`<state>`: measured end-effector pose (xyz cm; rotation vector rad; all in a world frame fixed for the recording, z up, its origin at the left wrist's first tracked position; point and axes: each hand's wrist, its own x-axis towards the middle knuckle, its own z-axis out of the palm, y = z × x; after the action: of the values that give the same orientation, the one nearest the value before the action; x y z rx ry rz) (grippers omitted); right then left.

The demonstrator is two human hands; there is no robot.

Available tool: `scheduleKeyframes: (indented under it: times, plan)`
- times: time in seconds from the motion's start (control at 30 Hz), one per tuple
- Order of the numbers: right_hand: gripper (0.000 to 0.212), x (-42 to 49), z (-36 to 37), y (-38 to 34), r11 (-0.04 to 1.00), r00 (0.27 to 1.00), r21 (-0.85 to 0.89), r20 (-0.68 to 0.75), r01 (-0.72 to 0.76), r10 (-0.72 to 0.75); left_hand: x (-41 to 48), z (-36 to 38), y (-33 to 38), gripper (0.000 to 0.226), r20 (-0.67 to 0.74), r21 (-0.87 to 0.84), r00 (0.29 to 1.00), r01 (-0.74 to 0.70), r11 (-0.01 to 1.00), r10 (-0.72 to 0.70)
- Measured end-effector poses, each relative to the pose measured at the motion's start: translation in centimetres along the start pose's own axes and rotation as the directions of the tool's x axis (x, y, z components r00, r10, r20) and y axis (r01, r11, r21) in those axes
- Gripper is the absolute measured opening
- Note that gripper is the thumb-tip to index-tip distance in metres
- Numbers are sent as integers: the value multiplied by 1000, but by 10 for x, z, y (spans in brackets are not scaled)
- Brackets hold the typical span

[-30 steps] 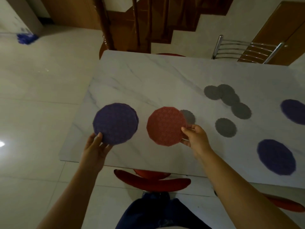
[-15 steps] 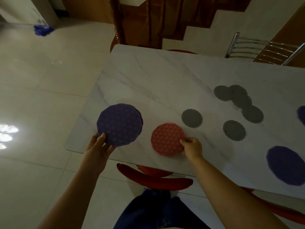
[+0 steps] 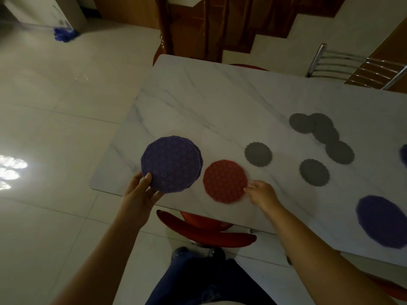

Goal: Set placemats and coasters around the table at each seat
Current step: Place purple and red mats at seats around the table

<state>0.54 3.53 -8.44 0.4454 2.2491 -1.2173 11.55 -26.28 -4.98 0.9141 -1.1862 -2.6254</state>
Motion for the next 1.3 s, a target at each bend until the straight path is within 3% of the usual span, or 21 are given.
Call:
scheduleKeyframes:
  times: [0.1,0.2,0.43,0.53,0.6,0.7,0.8,1.03,1.3]
  plan:
    - [35,-12,4,-14,999,999,-6,-28,45,-45,-2,-6,5,14,23,7,1000,5,1000,-5]
    - [29,-30,25,-45,980,981,52,-25,193,-192,-1,-15,15,17,41,15,999,23,1000,-24]
    - [53,-70,132,-141,886,864,90,197,455,-464,20,-55,68,26,116,65,992,48,997,-55]
    - [47,-80,185,-178,850,846,5,94,528,-526,40,-86,107,21,130,81,989,59,995,-69]
    - [48,-84,219,-201,850,851,-49,16,524,-524,55,-109,139,17,156,122,985,60,991,-79]
    - [50,-91,271,-232,863,862,-46,-35,504,-506,78,-143,189,35,173,202,980,60,978,-96]
    - [46,-97,311,-261,870,863,-29,-109,493,-493,99,-171,231,35,167,261,980,61,963,-108]
    - [38,-82,357,-320,863,840,-53,-203,503,-503,150,-189,286,39,195,309,970,82,947,-147]
    - [35,-2,380,-389,893,860,191,-408,407,-305,269,-163,329,19,239,416,952,75,906,-189]
